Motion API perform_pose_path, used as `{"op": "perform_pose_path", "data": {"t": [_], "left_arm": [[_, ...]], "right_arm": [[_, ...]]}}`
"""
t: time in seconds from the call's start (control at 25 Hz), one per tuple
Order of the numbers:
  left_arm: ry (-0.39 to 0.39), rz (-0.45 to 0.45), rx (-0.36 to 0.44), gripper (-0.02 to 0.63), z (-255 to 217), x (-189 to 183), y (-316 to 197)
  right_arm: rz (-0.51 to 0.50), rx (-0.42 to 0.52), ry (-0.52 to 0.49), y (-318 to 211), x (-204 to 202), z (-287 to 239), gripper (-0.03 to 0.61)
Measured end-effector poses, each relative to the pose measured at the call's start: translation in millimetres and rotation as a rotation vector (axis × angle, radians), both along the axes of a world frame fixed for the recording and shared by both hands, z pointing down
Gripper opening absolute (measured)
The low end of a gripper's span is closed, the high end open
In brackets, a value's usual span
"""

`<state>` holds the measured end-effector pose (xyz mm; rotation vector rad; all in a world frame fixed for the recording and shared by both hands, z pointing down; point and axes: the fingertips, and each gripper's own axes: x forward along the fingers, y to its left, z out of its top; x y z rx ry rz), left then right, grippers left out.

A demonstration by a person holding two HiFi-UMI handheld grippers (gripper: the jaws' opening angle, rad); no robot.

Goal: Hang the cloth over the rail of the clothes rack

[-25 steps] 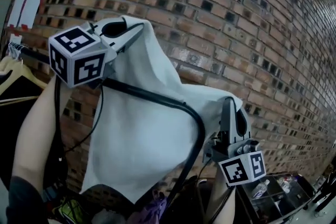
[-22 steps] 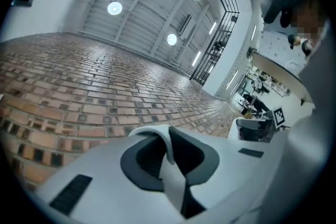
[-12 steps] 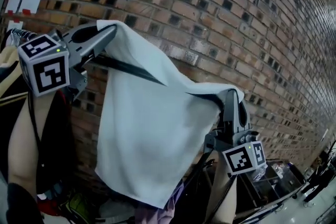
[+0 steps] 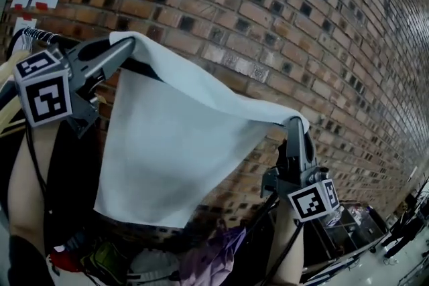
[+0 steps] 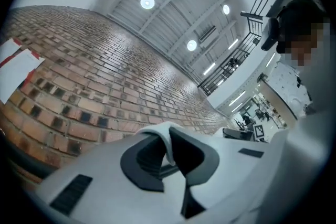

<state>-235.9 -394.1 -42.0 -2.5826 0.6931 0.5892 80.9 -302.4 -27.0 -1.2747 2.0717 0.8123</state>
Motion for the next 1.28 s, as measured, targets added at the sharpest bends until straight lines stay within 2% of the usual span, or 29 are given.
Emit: {"op": "perform_pose_path", "data": {"t": [0.08, 0.2, 0.4, 0.52, 0.6, 0.8, 1.0, 1.16, 1.28], "left_arm": [[-0.036, 0.0, 0.032, 0.032, 13, 2, 10], [-0.049, -0.017, 0.088, 0.032, 37, 3, 27], [-0.097, -0.071, 0.096, 0.032, 100, 9, 33], [-0.103, -0.113, 0.077, 0.032, 136, 9, 21], [-0.089, -0.1, 0.03, 0.032, 156, 8, 11], [-0.104, -0.097, -0.053, 0.031, 199, 6, -9], [-0.084, -0.099, -0.111, 0.032, 233, 7, -16], [-0.058, -0.217, -0.088, 0.034, 250, 6, -24], [-0.061, -0.27, -0.106, 0.034, 268, 5, -30]], "right_arm": [[0.009, 0.021, 0.004, 11, 5, 4, 0.018], [-0.007, 0.056, 0.025, 30, 5, 19, 0.018], [0.001, 0.116, 0.047, 62, 12, 62, 0.018], [0.032, 0.021, 0.061, 50, 12, 104, 0.018], [0.055, -0.057, 0.054, 35, 14, 132, 0.018], [0.02, -0.189, -0.029, 1, 20, 181, 0.018], [0.07, -0.205, -0.023, -5, 21, 208, 0.018], [0.202, -0.187, 0.041, -13, 15, 227, 0.018], [0.249, -0.202, 0.044, -21, 12, 248, 0.018]]}}
